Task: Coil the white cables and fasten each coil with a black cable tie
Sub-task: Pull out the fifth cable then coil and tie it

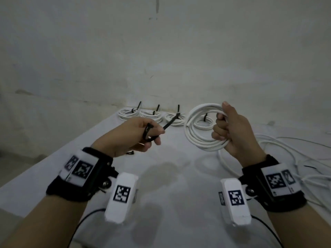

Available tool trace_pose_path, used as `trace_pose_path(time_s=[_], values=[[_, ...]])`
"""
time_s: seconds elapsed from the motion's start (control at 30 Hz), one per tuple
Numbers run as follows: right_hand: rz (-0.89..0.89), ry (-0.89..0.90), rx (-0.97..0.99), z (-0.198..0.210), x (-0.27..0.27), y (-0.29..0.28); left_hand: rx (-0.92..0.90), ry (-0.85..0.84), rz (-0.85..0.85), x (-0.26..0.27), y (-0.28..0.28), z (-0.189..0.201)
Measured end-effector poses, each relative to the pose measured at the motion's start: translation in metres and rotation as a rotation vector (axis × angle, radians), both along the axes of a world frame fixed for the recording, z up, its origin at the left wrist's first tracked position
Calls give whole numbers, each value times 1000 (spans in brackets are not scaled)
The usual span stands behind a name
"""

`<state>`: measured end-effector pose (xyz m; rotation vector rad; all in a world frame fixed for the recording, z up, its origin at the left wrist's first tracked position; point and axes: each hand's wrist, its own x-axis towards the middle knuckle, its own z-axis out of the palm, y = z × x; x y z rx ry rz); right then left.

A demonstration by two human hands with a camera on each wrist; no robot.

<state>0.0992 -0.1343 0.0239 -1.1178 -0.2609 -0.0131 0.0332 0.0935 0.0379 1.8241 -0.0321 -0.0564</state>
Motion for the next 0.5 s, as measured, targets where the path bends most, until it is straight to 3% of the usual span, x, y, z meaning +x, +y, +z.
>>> trace_pose_path(time_s=[0.13, 0.3, 0.5], values=[[-73, -114, 0, 2, 2, -4, -86, -63, -78, -5, -47, -3], [-118, -373, -130, 2, -1, 0, -222, -206, 97, 8, -86, -10], [-254, -503, -358, 4, -4, -1, -323, -307, 154, 10, -106, -8]])
